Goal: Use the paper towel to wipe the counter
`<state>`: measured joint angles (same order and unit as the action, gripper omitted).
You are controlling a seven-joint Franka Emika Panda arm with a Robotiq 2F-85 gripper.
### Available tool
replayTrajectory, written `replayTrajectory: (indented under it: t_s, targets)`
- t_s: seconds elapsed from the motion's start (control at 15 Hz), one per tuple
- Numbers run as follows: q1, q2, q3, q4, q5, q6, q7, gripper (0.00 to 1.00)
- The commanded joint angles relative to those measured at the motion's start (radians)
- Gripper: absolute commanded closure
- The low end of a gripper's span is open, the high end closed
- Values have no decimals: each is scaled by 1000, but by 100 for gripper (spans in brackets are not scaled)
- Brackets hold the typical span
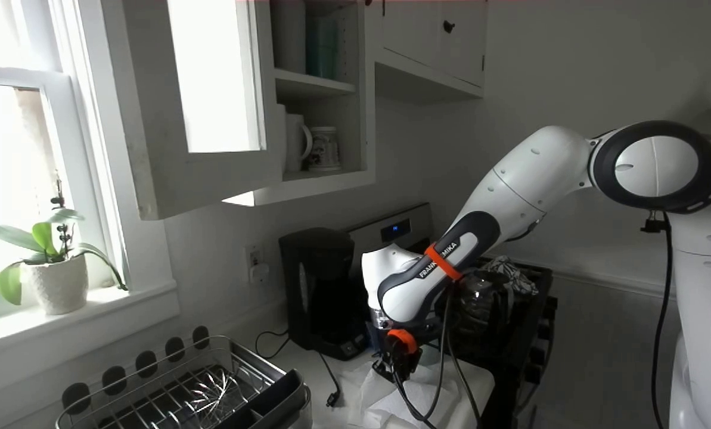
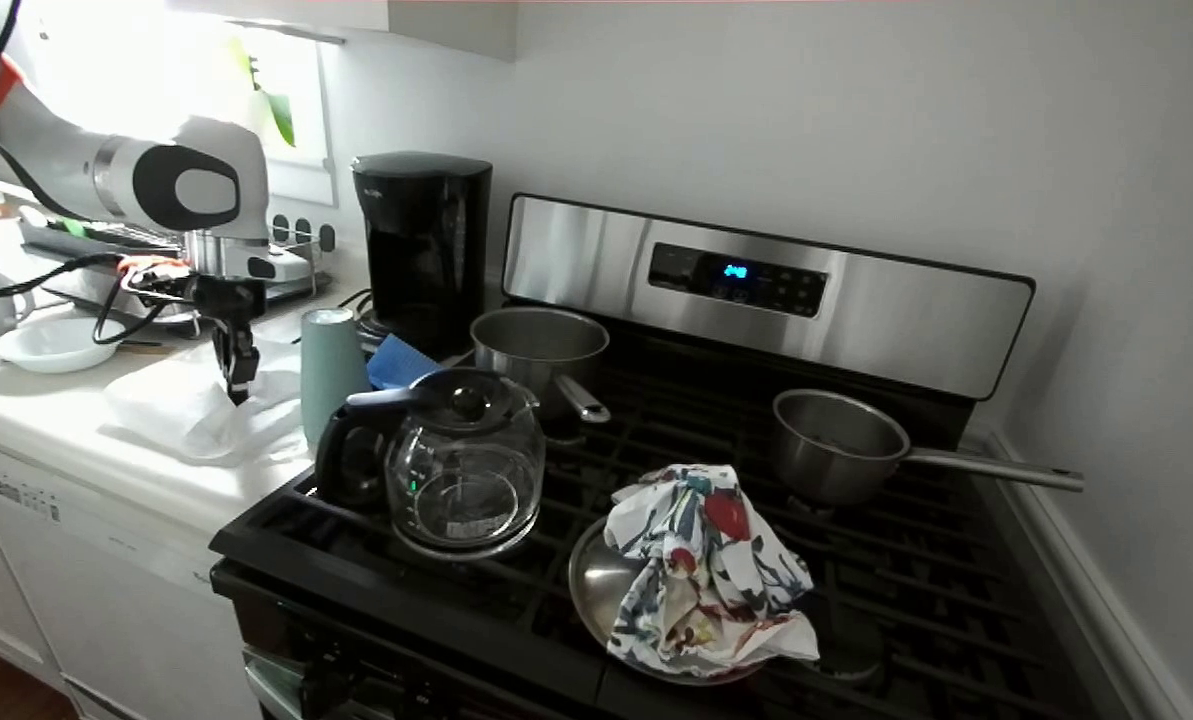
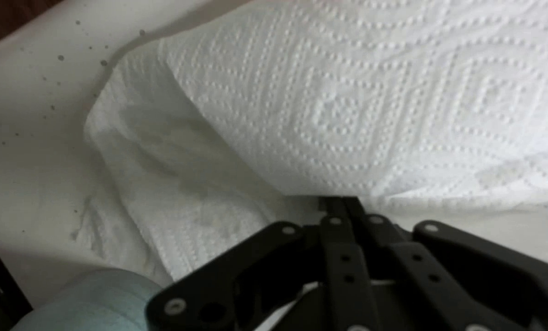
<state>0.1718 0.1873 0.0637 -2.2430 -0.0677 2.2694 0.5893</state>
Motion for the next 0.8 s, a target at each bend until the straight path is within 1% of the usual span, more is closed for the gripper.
replayTrajectory:
  t_s: [0.0,0.33,0.6,0.73]
  targets:
    - [4,26,11,29,17,-35,-19,99]
    - [15,94,41,87,92,-7,-16,100]
    - [32,156,72,158,188,17,-14,100]
    - [35,186,87,198,247,2,-24,100]
